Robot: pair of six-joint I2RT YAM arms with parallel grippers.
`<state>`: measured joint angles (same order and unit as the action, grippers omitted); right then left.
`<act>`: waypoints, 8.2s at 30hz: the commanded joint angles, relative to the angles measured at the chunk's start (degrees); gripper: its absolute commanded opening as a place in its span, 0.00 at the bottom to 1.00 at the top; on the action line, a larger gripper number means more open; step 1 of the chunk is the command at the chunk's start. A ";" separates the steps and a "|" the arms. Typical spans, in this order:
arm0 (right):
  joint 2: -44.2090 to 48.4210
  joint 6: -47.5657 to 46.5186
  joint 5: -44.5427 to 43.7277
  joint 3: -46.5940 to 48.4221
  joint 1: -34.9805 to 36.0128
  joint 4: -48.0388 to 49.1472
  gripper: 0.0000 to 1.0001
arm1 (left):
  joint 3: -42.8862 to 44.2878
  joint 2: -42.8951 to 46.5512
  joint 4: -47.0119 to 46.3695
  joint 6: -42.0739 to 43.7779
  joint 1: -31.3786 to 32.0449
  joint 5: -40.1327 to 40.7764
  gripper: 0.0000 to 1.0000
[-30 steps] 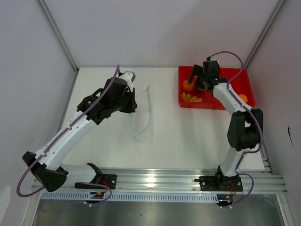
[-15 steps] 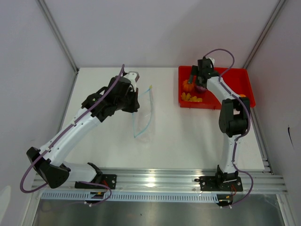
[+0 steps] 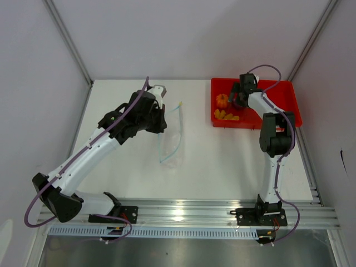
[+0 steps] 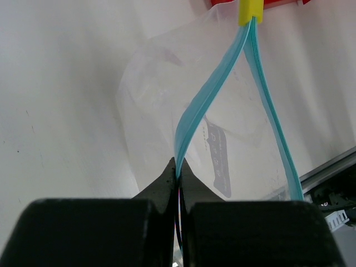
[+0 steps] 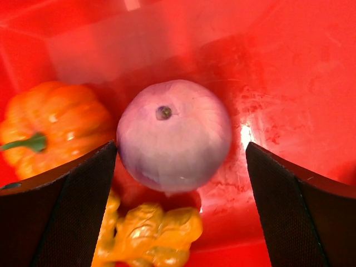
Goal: Place the food in the zip-top bag and seal the zipper
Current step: Pick up the fake vegetable from the bin, then place the fake vegetable in the zipper food storage bag, then pick up the fake vegetable from the bin, then place the fake vegetable in the zipper food storage bag.
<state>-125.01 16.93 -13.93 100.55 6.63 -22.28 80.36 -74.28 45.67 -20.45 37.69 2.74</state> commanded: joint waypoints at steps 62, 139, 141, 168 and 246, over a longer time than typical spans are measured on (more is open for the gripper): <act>56.72 -6.12 37.31 -30.50 39.77 7.60 0.31 | 2.09 -4.29 -1.64 -4.60 -2.45 -14.26 0.00; -5.85 6.71 17.45 11.95 1.45 7.08 0.99 | -5.74 1.16 -8.14 -2.84 -2.98 -19.88 0.00; -7.09 6.71 17.89 12.12 1.37 7.17 0.99 | -5.56 0.45 -8.32 -2.84 -3.15 -20.32 0.01; -7.71 6.72 19.12 6.50 1.72 7.70 0.54 | -6.26 -0.25 -8.49 -3.46 -3.33 -21.64 0.00; 48.55 -1.64 -16.47 -23.83 57.79 -7.94 0.20 | -8.20 -0.34 -11.92 -8.21 -4.29 -21.90 0.01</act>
<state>-75.29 13.28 -25.26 73.14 64.66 -27.24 70.19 -75.22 34.72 -28.51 33.93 -18.46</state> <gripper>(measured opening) 0.763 0.003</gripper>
